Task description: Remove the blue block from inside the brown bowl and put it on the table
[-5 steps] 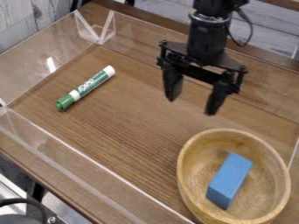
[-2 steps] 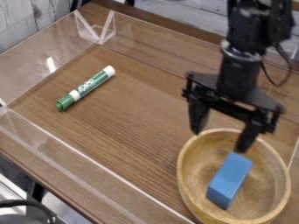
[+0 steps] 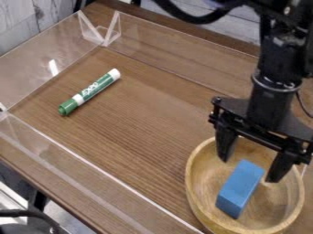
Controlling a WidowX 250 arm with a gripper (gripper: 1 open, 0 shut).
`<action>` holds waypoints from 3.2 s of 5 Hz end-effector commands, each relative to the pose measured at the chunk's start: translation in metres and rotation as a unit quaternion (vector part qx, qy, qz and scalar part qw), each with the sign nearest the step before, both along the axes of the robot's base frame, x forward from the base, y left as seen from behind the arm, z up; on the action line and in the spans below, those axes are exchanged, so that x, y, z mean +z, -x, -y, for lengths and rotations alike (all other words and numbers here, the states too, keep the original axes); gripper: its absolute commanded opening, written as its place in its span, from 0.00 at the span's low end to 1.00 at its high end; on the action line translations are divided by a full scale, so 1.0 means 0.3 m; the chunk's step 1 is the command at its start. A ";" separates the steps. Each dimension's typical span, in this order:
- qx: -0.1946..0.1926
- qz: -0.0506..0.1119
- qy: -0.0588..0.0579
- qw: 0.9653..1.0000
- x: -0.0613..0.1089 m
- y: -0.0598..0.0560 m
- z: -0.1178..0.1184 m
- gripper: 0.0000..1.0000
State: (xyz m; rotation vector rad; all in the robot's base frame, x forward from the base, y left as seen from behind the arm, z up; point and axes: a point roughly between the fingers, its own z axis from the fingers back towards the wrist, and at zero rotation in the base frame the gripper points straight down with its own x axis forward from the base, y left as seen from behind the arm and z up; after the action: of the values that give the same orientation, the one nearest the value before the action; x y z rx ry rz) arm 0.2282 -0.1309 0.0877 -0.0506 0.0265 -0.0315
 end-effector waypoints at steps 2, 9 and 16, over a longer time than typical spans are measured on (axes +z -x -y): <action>-0.002 0.015 0.008 1.000 -0.021 -0.006 0.029 1.00; -0.011 0.082 -0.005 0.997 -0.067 -0.021 0.039 1.00; -0.005 0.111 0.004 0.994 -0.148 -0.030 0.024 0.00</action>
State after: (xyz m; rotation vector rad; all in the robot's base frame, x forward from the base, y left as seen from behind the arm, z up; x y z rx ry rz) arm 0.2307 -0.1360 0.0352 -0.0353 -0.1648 -0.0533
